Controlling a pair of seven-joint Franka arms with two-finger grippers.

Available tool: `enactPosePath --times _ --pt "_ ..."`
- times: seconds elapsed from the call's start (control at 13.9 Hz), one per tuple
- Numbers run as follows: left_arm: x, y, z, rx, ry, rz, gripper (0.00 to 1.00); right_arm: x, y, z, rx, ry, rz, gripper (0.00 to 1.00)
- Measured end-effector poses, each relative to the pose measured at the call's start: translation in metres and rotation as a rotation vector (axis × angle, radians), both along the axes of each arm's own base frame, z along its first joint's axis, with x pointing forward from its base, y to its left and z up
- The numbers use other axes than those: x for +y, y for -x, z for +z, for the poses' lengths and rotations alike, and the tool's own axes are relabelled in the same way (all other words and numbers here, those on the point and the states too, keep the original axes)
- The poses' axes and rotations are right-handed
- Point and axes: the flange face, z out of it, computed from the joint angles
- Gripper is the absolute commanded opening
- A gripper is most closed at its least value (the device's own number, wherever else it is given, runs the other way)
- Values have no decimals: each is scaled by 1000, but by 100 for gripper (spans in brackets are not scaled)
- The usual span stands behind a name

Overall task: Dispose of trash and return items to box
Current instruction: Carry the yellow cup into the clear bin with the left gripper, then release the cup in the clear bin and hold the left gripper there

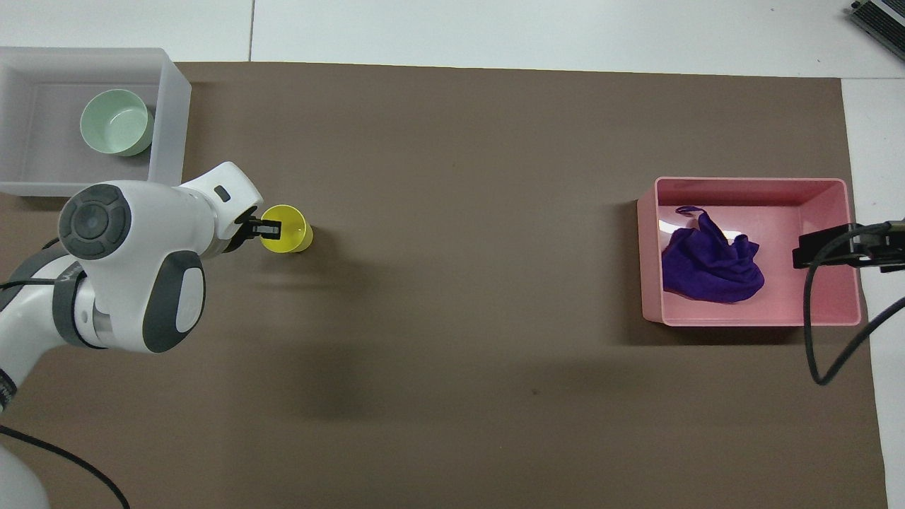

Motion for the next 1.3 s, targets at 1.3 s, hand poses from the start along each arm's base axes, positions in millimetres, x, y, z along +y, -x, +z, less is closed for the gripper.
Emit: enactPosePath --times 1.3 --pt "275 -139 77 -106 -74 267 0 -5 2 -3 8 -1 -9 100"
